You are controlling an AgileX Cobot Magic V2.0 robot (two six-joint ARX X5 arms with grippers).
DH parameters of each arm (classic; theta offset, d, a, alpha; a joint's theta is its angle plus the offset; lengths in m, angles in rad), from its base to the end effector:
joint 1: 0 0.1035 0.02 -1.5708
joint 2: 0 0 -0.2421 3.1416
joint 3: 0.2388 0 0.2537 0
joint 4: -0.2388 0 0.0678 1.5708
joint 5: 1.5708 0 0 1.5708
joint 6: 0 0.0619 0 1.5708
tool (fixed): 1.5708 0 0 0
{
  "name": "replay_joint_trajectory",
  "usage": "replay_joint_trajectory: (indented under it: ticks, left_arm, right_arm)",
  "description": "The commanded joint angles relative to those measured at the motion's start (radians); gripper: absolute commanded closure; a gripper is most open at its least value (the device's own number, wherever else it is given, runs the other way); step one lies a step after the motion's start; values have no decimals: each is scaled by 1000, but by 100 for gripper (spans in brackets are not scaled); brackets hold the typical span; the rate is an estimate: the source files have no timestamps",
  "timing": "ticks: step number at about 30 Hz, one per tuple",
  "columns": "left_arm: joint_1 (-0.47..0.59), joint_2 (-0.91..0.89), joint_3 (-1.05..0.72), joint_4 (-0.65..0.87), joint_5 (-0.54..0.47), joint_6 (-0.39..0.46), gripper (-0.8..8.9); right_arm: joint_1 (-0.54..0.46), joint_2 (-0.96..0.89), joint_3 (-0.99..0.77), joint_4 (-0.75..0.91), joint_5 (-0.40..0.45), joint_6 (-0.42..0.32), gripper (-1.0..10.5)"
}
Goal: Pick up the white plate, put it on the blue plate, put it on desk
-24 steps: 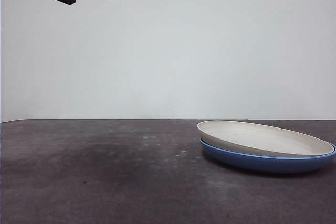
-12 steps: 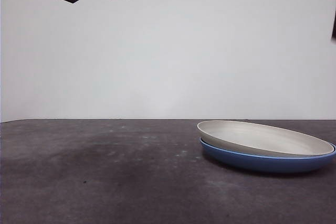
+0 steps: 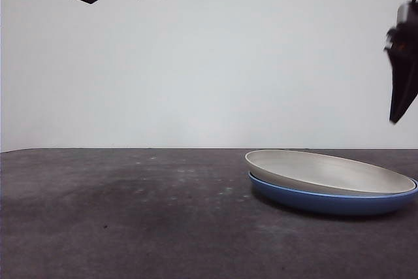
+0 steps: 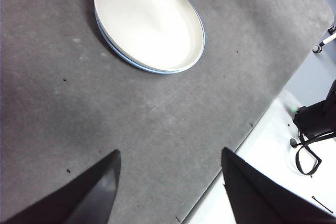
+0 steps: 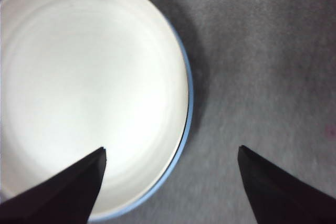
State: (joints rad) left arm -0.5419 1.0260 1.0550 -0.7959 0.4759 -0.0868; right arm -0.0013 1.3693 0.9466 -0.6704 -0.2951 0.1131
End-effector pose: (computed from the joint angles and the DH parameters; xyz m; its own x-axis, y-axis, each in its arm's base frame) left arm 0.1804 -0.1417 0.2925 0.3121 -0.7226 -0.6168 0.6868 0.6202 -0.3791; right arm 0.2794 0.0176 0.1815 0.4402 0.2903 -0.8497 -0.0314 0.9507 0.3085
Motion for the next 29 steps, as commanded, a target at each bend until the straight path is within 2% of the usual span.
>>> replay_joint_trajectory:
  ticks: [1, 5, 8, 12, 16, 24, 26, 29]
  left_arm:
    - [-8, 5, 10, 6, 5, 19, 503]
    - [-8, 5, 10, 7, 5, 19, 503]
    - [-8, 5, 10, 6, 5, 19, 503]
    - [-8, 5, 10, 6, 5, 19, 503]
    - [-8, 5, 10, 6, 5, 19, 503]
    - [-8, 5, 10, 5, 5, 18, 503]
    - [-8, 5, 10, 3, 5, 18, 503]
    - [-8, 5, 10, 3, 5, 18, 503]
  right_arm:
    - [-1, 69, 6, 44, -5, 11, 545]
    - [-1, 150, 6, 97, -50, 13, 562]
    - [-1, 202, 6, 124, -53, 15, 625]
    - [-1, 244, 6, 150, -52, 14, 634]
    - [-1, 264, 6, 169, -46, 15, 739]
    - [-1, 273, 6, 173, -44, 18, 871]
    - [-1, 273, 6, 173, -39, 21, 939]
    - [-2, 272, 6, 177, -37, 27, 939]
